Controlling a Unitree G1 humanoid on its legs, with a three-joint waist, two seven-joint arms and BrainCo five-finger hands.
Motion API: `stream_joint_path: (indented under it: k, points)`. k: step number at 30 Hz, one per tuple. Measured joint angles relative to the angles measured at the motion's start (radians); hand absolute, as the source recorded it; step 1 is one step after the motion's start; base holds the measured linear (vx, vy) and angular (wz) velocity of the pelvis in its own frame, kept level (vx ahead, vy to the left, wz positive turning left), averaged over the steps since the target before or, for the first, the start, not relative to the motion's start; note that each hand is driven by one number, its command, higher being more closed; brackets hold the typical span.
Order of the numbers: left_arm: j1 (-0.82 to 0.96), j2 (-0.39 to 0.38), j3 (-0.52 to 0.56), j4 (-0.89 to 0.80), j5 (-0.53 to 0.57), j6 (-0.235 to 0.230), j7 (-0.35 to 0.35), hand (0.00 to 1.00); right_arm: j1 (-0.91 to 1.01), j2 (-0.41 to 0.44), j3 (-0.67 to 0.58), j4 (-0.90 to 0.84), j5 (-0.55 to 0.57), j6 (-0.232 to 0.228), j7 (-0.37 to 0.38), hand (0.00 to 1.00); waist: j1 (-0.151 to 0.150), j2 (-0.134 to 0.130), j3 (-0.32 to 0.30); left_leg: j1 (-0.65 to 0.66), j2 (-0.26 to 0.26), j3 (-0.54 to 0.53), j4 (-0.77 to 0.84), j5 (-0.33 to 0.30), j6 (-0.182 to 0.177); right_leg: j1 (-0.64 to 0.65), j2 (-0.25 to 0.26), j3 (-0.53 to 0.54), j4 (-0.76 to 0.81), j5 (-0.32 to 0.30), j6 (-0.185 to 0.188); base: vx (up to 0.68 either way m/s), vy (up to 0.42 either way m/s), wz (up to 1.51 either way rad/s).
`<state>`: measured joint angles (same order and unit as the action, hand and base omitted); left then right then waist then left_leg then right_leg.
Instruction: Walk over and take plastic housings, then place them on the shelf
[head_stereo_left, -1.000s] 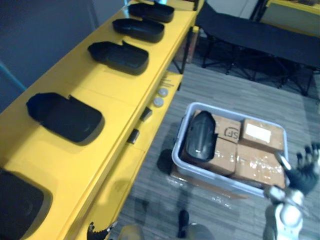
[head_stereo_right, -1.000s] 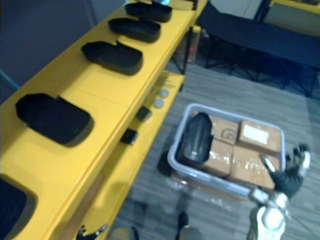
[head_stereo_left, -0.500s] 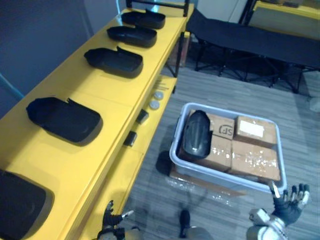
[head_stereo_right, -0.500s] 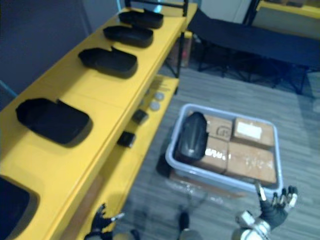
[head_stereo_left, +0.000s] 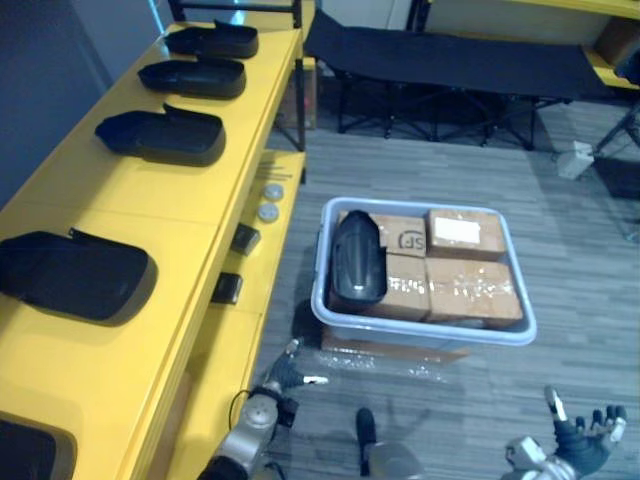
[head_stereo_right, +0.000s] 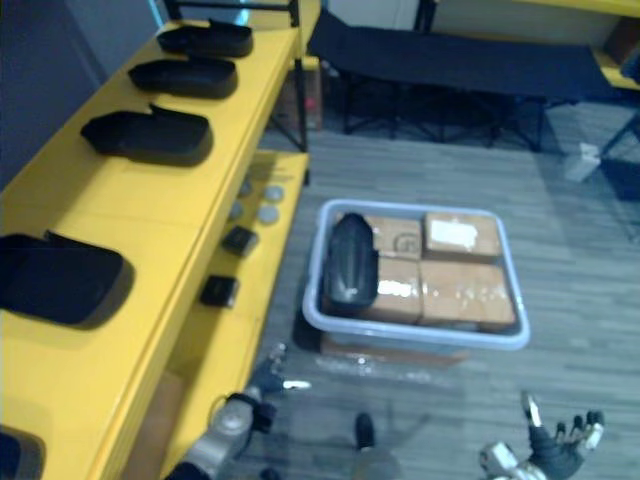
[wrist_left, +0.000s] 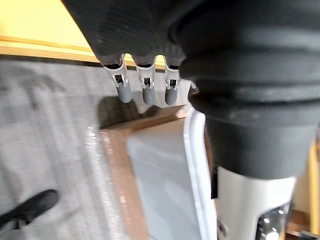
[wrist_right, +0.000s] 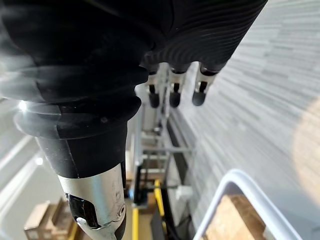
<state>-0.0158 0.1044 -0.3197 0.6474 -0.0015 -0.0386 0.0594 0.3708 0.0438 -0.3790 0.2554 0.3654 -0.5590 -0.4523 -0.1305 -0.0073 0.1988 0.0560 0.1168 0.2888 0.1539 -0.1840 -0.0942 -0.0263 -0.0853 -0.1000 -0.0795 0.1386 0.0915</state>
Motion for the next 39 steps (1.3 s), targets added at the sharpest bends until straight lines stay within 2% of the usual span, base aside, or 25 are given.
stream_joint_path:
  k: [2, 3, 9, 12, 14, 15, 17, 20, 21, 23, 24, 25, 27, 28, 29, 30, 31, 32, 33, 34, 35, 36, 37, 38, 39]
  points:
    - [0.002, 0.011, 0.004, 0.028, 0.0, 0.003, 0.002, 0.0, -0.002, -0.001, 0.0, 0.002, -0.001, 0.0, 0.009, 0.0, 0.003, 0.001, 0.001, 0.014, -0.001, 0.0, -0.005, 0.0, 0.0, 0.011, 0.0, 0.001, 0.0, 0.0, 0.0, -0.02, -0.005, 0.0]
    - [0.036, 0.04, 0.071, 0.086, 0.0, 0.004, 0.013, 0.0, -0.024, -0.006, 0.017, 0.03, -0.008, 0.0, 0.04, 0.0, 0.005, -0.011, 0.001, 0.027, -0.006, -0.003, -0.011, -0.001, 0.001, 0.021, -0.003, 0.0, -0.009, 0.0, 0.001, 0.0, 0.0, 0.0]
    - [0.059, 0.037, 0.092, 0.086, -0.002, 0.002, 0.014, 0.0, -0.044, -0.008, 0.018, 0.03, -0.003, 0.001, 0.047, 0.0, 0.01, -0.019, -0.002, 0.01, -0.026, -0.025, -0.023, 0.007, 0.01, 0.008, -0.012, -0.011, 0.0, 0.003, 0.004, -0.01, -0.002, 0.07]
    - [0.107, 0.022, 0.169, 0.086, -0.031, 0.0, 0.034, 0.0, -0.074, -0.021, 0.043, 0.022, 0.035, 0.029, 0.094, 0.0, 0.032, -0.024, 0.004, -0.014, -0.045, -0.032, -0.019, 0.008, 0.014, -0.013, -0.024, -0.008, 0.0, 0.011, 0.013, -0.06, 0.015, 0.04]
    - [0.148, 0.012, 0.24, 0.083, -0.031, -0.003, 0.049, 0.0, -0.075, -0.031, 0.088, -0.02, 0.057, 0.068, 0.136, 0.0, 0.065, -0.029, 0.02, -0.025, -0.051, -0.036, 0.006, -0.005, 0.027, -0.013, -0.031, -0.007, 0.003, 0.011, 0.014, -0.06, 0.04, 0.04]
    - [0.156, 0.012, 0.256, 0.079, -0.031, -0.003, 0.051, 0.0, -0.079, -0.033, 0.099, -0.036, 0.061, 0.078, 0.147, 0.0, 0.072, -0.031, 0.033, -0.027, -0.051, -0.037, 0.018, -0.012, 0.029, -0.013, -0.032, -0.007, 0.011, 0.01, 0.012, -0.08, 0.045, -0.04]
    - [0.191, 0.0, 0.317, 0.038, -0.031, -0.003, 0.057, 0.0, -0.088, -0.051, 0.152, -0.113, 0.086, 0.111, 0.177, 0.0, 0.101, -0.033, 0.066, -0.082, -0.056, -0.059, 0.095, -0.064, 0.035, -0.082, -0.033, 0.023, 0.089, -0.012, 0.01, -0.11, 0.063, -0.22]
    - [0.191, -0.001, 0.37, 0.014, -0.041, -0.003, 0.083, 0.0, -0.078, -0.051, 0.154, -0.147, 0.156, 0.148, 0.23, 0.0, 0.1, -0.052, 0.121, -0.097, -0.057, -0.062, 0.188, -0.106, 0.058, -0.114, -0.034, 0.05, 0.158, -0.026, 0.016, -0.1, 0.095, -0.36]
    - [0.19, -0.002, 0.39, 0.012, -0.042, -0.003, 0.089, 0.0, -0.066, -0.05, 0.152, -0.147, 0.167, 0.148, 0.246, 0.0, 0.096, -0.056, 0.126, -0.099, -0.054, -0.058, 0.211, -0.12, 0.067, -0.112, -0.037, 0.054, 0.149, -0.027, 0.016, -0.12, 0.122, -0.51]
    - [0.189, 0.003, 0.41, 0.006, -0.067, -0.004, 0.095, 0.0, -0.042, -0.047, 0.147, -0.144, 0.182, 0.145, 0.277, 0.0, 0.081, -0.057, 0.128, -0.115, -0.039, -0.043, 0.244, -0.14, 0.078, -0.115, -0.042, 0.05, 0.137, -0.04, -0.005, -0.1, 0.146, -0.34]
    - [0.189, 0.004, 0.426, 0.008, -0.072, -0.004, 0.1, 0.0, -0.025, -0.045, 0.147, -0.129, 0.188, 0.141, 0.3, 0.0, 0.081, -0.057, 0.128, -0.116, -0.019, -0.021, 0.262, -0.147, 0.085, -0.117, -0.044, 0.035, 0.149, -0.054, -0.026, -0.07, 0.162, -0.4]
    - [0.189, 0.009, 0.433, 0.01, -0.073, -0.004, 0.119, 0.0, -0.012, -0.04, 0.15, -0.124, 0.191, 0.141, 0.323, 0.0, 0.081, -0.046, 0.133, -0.118, 0.011, -0.009, 0.277, -0.152, 0.087, -0.123, -0.038, 0.015, 0.169, -0.072, -0.055, -0.03, 0.109, -0.4]
    - [0.182, 0.01, 0.459, 0.012, -0.081, -0.004, 0.153, 0.0, 0.0, -0.025, 0.165, -0.124, 0.19, 0.125, 0.346, 0.0, 0.085, -0.032, 0.133, -0.131, 0.083, -0.007, 0.292, -0.159, 0.072, -0.146, -0.032, 0.002, 0.222, -0.079, -0.066, 0.0, 0.002, -0.28]
    - [0.183, 0.012, 0.46, 0.014, -0.084, -0.003, 0.166, 0.0, -0.001, -0.021, 0.176, -0.125, 0.188, 0.12, 0.348, 0.0, 0.09, -0.029, 0.133, -0.134, 0.103, -0.008, 0.298, -0.16, 0.06, -0.15, -0.035, -0.001, 0.232, -0.079, -0.066, 0.01, -0.096, -0.2]
    - [0.181, 0.018, 0.462, 0.037, -0.112, 0.0, 0.189, 0.0, 0.004, 0.004, 0.201, -0.128, 0.18, 0.1, 0.348, 0.0, 0.09, -0.042, 0.116, -0.15, 0.134, -0.023, 0.304, -0.157, 0.036, -0.148, -0.048, 0.014, 0.244, -0.072, -0.055, 0.01, -0.138, -0.09]
    - [0.179, 0.02, 0.462, 0.043, -0.113, 0.002, 0.197, 0.0, 0.006, 0.01, 0.206, -0.129, 0.177, 0.096, 0.346, 0.0, 0.089, -0.048, 0.112, -0.154, 0.135, -0.027, 0.304, -0.155, 0.031, -0.147, -0.053, 0.022, 0.248, -0.071, -0.052, 0.04, -0.24, 0.14]
    - [0.17, 0.028, 0.461, 0.058, -0.12, 0.01, 0.214, 0.0, 0.015, 0.037, 0.219, -0.131, 0.163, 0.081, 0.339, 0.0, 0.09, -0.082, 0.092, -0.17, 0.138, -0.044, 0.304, -0.149, 0.008, -0.145, -0.071, 0.047, 0.271, -0.068, -0.043, 0.07, -0.315, 0.4]
    - [0.153, 0.027, 0.46, 0.08, -0.143, 0.023, 0.232, 0.0, 0.019, 0.037, 0.235, -0.132, 0.142, 0.07, 0.321, 0.0, 0.089, -0.102, 0.081, -0.187, 0.139, -0.076, 0.315, -0.146, -0.015, -0.126, -0.078, 0.056, 0.311, -0.074, -0.016, 0.07, -0.339, 0.51]
    - [0.144, 0.019, 0.461, 0.092, -0.153, 0.028, 0.242, 0.0, 0.02, 0.037, 0.235, -0.131, 0.132, 0.068, 0.312, 0.0, 0.091, -0.106, 0.079, -0.193, 0.141, -0.09, 0.322, -0.143, -0.026, -0.118, -0.079, 0.047, 0.32, -0.11, 0.027, 0.05, -0.374, 0.61]
    - [0.143, -0.008, 0.479, 0.103, -0.159, 0.033, 0.254, 0.0, 0.005, 0.034, 0.236, -0.132, 0.131, 0.067, 0.285, 0.0, 0.09, -0.098, 0.082, -0.195, 0.151, -0.12, 0.34, -0.134, -0.041, -0.109, -0.076, 0.034, 0.362, -0.189, 0.075, 0.04, -0.371, 0.62]
    - [0.146, -0.042, 0.505, 0.103, -0.177, 0.036, 0.256, 0.0, -0.006, 0.021, 0.235, -0.136, 0.13, 0.067, 0.253, 0.0, 0.089, -0.079, 0.089, -0.192, 0.168, -0.146, 0.365, -0.129, -0.046, -0.082, -0.069, 0.007, 0.398, -0.259, 0.081, 0.03, -0.362, 0.63]
    - [0.147, -0.06, 0.516, 0.101, -0.188, 0.034, 0.256, 0.0, -0.004, 0.009, 0.235, -0.137, 0.13, 0.067, 0.243, 0.0, 0.091, -0.06, 0.096, -0.19, 0.18, -0.152, 0.382, -0.124, -0.043, -0.065, -0.063, -0.012, 0.408, -0.289, 0.075, 0.03, -0.34, 0.64]
    - [0.152, -0.087, 0.535, 0.101, -0.197, 0.029, 0.249, 0.0, -0.004, -0.018, 0.234, -0.137, 0.131, 0.067, 0.226, 0.0, 0.089, -0.022, 0.117, -0.186, 0.197, -0.167, 0.415, -0.092, -0.012, -0.028, -0.051, -0.039, 0.425, -0.322, 0.057, -0.01, -0.314, 0.44]
    - [0.164, -0.108, 0.544, 0.099, -0.198, 0.019, 0.238, 0.0, 0.002, -0.037, 0.235, -0.137, 0.13, 0.068, 0.21, 0.0, 0.091, -0.003, 0.121, -0.177, 0.196, -0.165, 0.423, -0.04, 0.004, -0.013, -0.052, -0.042, 0.433, -0.333, 0.045, -0.03, -0.301, 0.29]
    - [0.18, -0.114, 0.544, 0.095, -0.196, 0.014, 0.229, 0.0, 0.006, -0.046, 0.233, -0.142, 0.13, 0.07, 0.206, 0.0, 0.092, 0.002, 0.114, -0.177, 0.189, -0.163, 0.42, -0.001, 0.002, -0.012, -0.056, -0.04, 0.431, -0.342, 0.039, -0.03, -0.277, -0.01]
